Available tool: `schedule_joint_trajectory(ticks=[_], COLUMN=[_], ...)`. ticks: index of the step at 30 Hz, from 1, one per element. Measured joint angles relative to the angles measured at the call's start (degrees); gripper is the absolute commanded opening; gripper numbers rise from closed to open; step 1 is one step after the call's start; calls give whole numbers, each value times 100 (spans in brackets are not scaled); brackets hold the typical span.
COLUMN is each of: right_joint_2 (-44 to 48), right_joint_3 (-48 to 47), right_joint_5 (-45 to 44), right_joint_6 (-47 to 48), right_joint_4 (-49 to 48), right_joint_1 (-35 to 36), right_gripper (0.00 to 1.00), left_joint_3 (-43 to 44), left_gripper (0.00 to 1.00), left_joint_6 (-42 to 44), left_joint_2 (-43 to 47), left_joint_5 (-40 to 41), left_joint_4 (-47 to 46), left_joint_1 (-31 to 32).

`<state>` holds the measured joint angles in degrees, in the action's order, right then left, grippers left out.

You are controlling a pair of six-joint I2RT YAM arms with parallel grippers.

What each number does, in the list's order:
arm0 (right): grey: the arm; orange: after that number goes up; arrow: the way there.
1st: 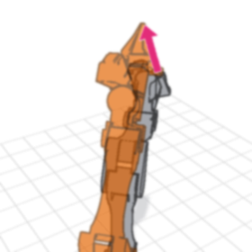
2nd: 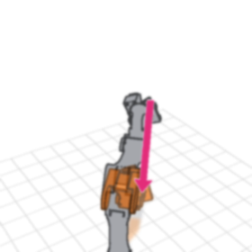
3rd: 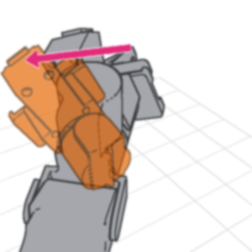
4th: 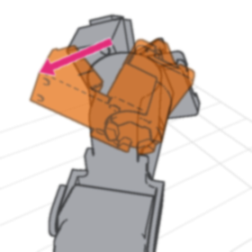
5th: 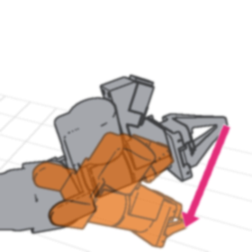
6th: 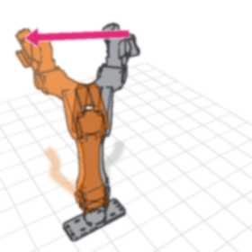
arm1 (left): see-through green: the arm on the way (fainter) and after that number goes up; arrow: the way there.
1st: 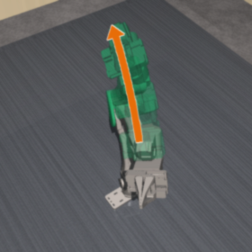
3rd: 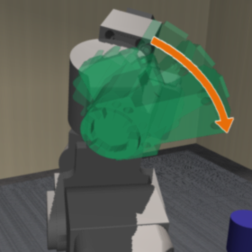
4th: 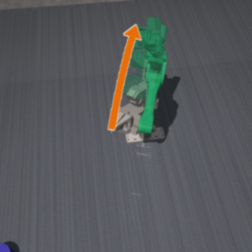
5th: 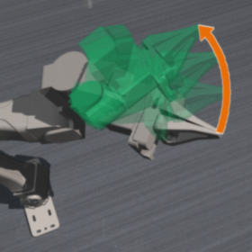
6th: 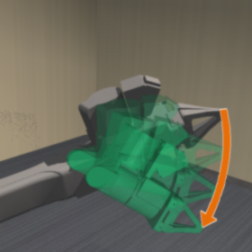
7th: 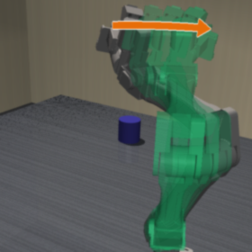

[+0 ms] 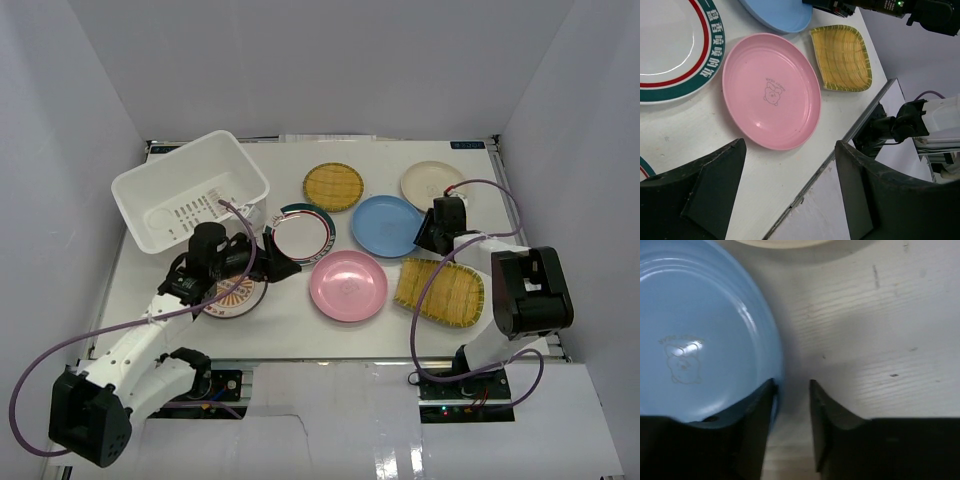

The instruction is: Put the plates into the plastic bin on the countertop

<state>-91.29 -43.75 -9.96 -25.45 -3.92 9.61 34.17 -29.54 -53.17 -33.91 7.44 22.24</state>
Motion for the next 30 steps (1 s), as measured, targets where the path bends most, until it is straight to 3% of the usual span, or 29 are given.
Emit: schedule_joint_trajectory(ticks=[1, 2, 10, 15, 18, 19, 20, 22, 24, 26, 30], right_joint_2=[-81, -129, 649, 1672, 2273, 2413, 2542, 2734, 2879, 3036, 3434], right_joint_3=[-2, -17, 236, 306, 306, 306, 306, 306, 306, 306, 280], right_joint_5=[81, 129, 129, 116, 179, 223, 286, 420, 529, 638, 782], right_joint_6=[-72, -118, -225, -125, -68, -63, -59, -48, -39, -39, -37], right_joint_4=[-74, -140, -435, -358, -358, -361, -358, -348, -306, -229, -33], right_joint_1=[-2, -2, -2, -13, -13, -13, -13, -11, -13, -11, -11], right_gripper=[14, 8, 8, 8, 8, 8, 8, 8, 8, 8, 8], left_joint_3=[68, 144, 437, 664, 857, 898, 914, 920, 935, 964, 1034], left_gripper=[80, 80, 84, 86, 81, 78, 65, 50, 22, 1, 0], left_joint_6=[-22, -37, -184, -214, -245, -254, -278, -328, -415, -459, -433], left_joint_2=[-17, -52, -1043, -2162, -2778, -2931, -3060, -3241, -3397, -3464, -3338], left_joint_5=[118, 234, 1878, 2623, 2887, 2959, 3036, 3209, 3353, 3462, 3526], left_joint_4=[79, 144, 507, 686, 708, 693, 664, 610, 551, 448, 404], left_joint_1=[138, 286, 1742, 2131, 2273, 2304, 2326, 2343, 2341, 2341, 2363])
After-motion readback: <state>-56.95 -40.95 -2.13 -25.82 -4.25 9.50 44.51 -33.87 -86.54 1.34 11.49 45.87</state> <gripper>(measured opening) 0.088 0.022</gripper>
